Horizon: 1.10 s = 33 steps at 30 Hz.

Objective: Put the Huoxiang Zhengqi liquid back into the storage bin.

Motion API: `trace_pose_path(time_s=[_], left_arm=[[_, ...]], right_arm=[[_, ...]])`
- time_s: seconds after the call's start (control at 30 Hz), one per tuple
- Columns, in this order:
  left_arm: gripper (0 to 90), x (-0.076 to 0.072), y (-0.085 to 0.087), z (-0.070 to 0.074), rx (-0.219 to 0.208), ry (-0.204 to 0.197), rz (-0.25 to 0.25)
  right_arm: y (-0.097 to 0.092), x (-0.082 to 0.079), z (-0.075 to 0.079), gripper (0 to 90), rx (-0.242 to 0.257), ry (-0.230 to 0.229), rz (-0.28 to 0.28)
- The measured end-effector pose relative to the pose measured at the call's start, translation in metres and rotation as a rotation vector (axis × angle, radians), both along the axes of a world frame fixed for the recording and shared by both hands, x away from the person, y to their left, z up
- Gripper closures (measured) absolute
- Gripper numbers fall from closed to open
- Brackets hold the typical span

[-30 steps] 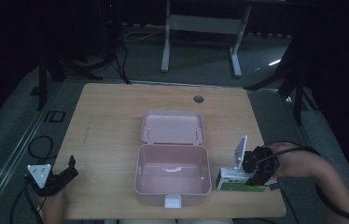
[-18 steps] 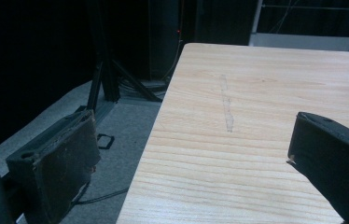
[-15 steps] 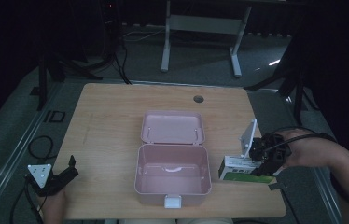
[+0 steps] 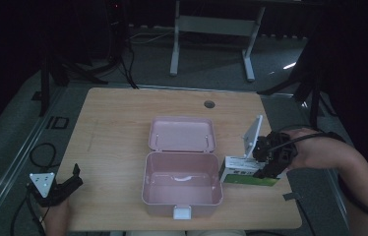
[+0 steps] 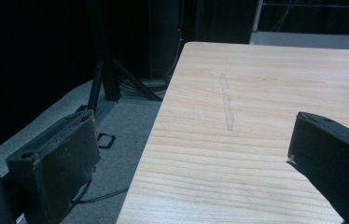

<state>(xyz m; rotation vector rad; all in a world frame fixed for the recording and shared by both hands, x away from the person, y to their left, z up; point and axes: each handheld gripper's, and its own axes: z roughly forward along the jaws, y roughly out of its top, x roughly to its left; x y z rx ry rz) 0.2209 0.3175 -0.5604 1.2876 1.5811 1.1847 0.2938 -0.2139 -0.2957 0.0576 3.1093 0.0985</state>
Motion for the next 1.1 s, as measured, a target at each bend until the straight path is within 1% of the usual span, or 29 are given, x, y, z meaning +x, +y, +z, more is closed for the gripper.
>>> trace_pose_path(time_s=[0.07, 0.17, 0.23, 0.33, 0.37, 0.4, 0.43, 0.5, 0.63, 0.8, 0.87, 1.0, 1.07, 1.1], left_arm=[[2.1, 0.000, 0.000, 0.000, -0.001, -0.002, 0.001], [2.1, 0.000, 0.000, 0.000, -0.001, -0.001, 0.001], [2.1, 0.000, 0.000, 0.000, 0.000, -0.001, 0.002], [2.1, 0.000, 0.000, 0.000, 0.001, -0.001, 0.001], [2.1, 0.000, 0.000, 0.000, 0.001, -0.001, 0.001], [2.1, 0.000, 0.000, 0.000, 0.000, -0.002, 0.001], [2.1, 0.000, 0.000, 0.000, -0.002, -0.002, 0.001], [2.1, 0.000, 0.000, 0.000, -0.002, -0.003, 0.000], [2.1, 0.000, 0.000, 0.000, -0.002, -0.003, 0.000], [2.1, 0.000, 0.000, 0.000, -0.001, -0.002, -0.002], [2.1, 0.000, 0.000, 0.000, -0.003, -0.002, -0.001], [2.1, 0.000, 0.000, 0.000, -0.004, -0.002, -0.002], [2.1, 0.000, 0.000, 0.000, -0.004, -0.001, -0.001], [2.1, 0.000, 0.000, 0.000, -0.003, 0.000, -0.002]], right_arm=[[0.006, 0.001, 0.000, 61.7, -0.002, 0.003, -0.001], [0.017, 0.001, 0.001, 61.7, -0.010, 0.001, 0.014], [0.024, 0.001, 0.001, 61.7, -0.004, 0.011, 0.024], [0.036, 0.002, 0.001, 61.7, 0.002, 0.013, 0.039], [0.036, 0.002, 0.001, 61.7, 0.002, 0.013, 0.039], [0.040, 0.002, 0.001, 61.7, 0.004, 0.013, 0.045], [0.048, 0.004, -0.002, 61.7, 0.005, 0.026, 0.053], [0.055, 0.004, -0.003, 61.7, 0.003, 0.025, 0.063], [0.068, 0.006, -0.007, 61.7, 0.001, 0.037, 0.074], [0.085, 0.008, -0.012, 61.7, 0.011, 0.037, 0.089], [0.092, 0.009, -0.014, 61.8, 0.020, 0.046, 0.096], [0.105, 0.009, -0.017, 61.7, 0.018, 0.051, 0.109], [0.112, 0.008, -0.019, 61.8, 0.017, 0.046, 0.112], [0.115, 0.008, -0.020, 61.8, 0.024, 0.047, 0.117]])
